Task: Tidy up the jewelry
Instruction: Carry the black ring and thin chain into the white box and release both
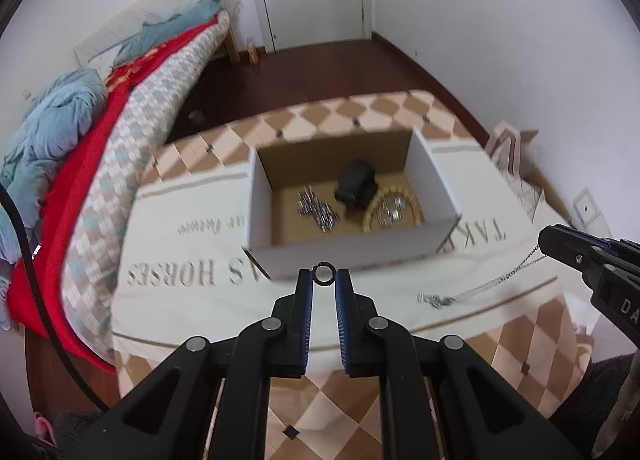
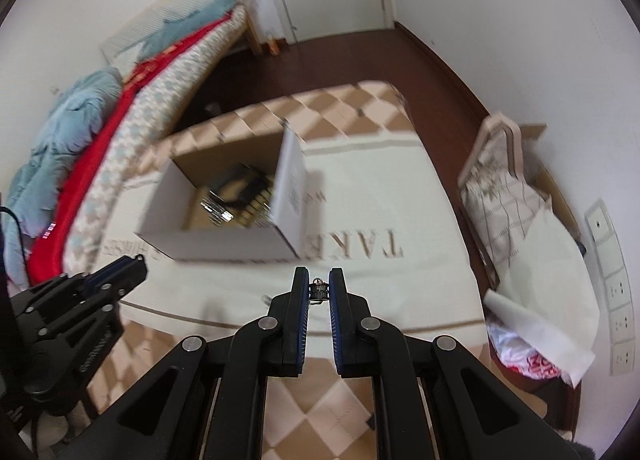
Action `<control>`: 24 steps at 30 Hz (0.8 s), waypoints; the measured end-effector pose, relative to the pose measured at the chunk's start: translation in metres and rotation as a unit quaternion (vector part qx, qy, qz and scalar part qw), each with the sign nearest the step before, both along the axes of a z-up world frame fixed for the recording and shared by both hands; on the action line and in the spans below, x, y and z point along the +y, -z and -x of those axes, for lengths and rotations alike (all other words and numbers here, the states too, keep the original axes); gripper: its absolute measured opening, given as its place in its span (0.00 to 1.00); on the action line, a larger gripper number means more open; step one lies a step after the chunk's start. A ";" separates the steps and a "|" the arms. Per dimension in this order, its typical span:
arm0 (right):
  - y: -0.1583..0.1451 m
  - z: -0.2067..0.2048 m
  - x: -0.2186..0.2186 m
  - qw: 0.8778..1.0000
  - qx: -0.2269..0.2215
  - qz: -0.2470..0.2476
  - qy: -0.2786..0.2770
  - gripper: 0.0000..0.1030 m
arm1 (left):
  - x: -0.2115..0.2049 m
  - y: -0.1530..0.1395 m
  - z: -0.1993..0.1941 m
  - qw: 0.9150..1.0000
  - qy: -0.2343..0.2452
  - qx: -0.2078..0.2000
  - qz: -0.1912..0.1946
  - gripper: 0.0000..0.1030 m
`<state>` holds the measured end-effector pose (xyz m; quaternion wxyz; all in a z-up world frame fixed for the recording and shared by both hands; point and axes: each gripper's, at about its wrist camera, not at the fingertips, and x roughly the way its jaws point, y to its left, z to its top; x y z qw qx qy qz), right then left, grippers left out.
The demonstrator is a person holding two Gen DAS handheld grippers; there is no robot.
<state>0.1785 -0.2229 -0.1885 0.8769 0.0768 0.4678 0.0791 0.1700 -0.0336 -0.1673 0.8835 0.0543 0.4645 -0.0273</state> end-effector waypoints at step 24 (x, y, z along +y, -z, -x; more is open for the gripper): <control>-0.131 -0.083 0.053 0.993 -0.079 -0.039 -0.081 0.10 | 0.040 -0.083 -0.053 0.996 -0.035 -0.077 0.008 0.08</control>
